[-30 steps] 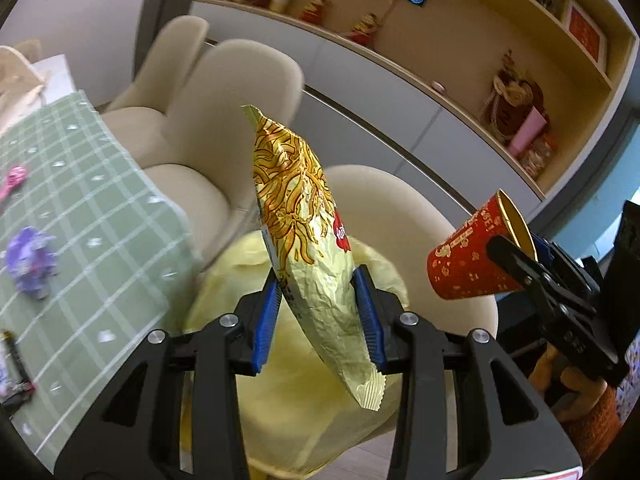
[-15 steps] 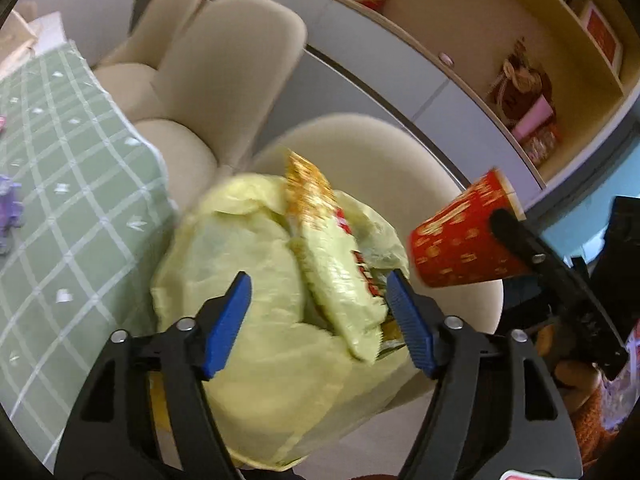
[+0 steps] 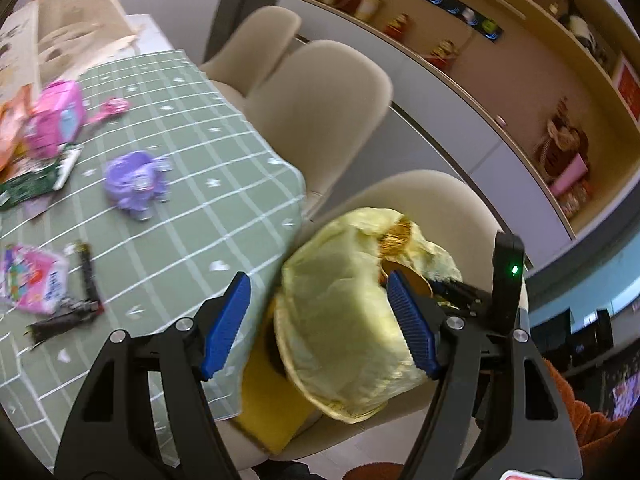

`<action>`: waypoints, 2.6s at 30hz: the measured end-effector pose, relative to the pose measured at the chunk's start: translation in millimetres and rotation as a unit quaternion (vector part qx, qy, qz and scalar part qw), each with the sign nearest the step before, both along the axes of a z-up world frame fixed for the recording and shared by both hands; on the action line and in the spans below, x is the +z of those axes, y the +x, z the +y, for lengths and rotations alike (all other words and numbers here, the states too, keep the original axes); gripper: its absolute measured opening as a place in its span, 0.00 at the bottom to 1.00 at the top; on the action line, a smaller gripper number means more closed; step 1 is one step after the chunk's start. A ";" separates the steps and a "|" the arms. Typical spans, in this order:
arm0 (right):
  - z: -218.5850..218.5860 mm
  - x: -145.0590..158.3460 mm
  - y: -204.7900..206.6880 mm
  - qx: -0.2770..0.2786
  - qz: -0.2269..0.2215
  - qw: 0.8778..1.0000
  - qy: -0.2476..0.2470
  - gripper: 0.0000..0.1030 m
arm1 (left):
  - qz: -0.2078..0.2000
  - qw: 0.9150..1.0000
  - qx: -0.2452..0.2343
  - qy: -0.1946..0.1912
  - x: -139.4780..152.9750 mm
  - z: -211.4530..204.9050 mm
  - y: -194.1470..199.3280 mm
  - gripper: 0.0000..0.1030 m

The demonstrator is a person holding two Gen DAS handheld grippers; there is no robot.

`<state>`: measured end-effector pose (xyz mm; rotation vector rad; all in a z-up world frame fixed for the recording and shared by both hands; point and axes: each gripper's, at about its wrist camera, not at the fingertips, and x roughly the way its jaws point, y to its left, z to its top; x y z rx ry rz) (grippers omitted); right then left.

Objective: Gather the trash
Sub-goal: 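Open both tools to drop the wrapper and cup into the bag, then grasp the yellow snack packet with the left tool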

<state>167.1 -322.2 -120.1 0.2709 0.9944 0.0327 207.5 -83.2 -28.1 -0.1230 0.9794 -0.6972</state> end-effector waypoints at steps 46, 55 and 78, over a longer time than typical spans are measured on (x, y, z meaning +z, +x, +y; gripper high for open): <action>234.5 81.2 87.7 0.091 -0.087 0.990 -0.057 0.66 | -0.022 0.974 0.210 0.077 -60.2 370.6 164.5 0.65; 253.7 68.6 114.5 0.057 -0.026 0.997 -0.033 0.66 | 0.001 0.983 0.178 0.055 -90.3 411.2 261.6 0.65; 301.5 66.5 104.0 0.155 -0.039 0.986 -0.056 0.66 | 0.020 0.997 0.075 0.018 -69.8 362.1 131.9 0.65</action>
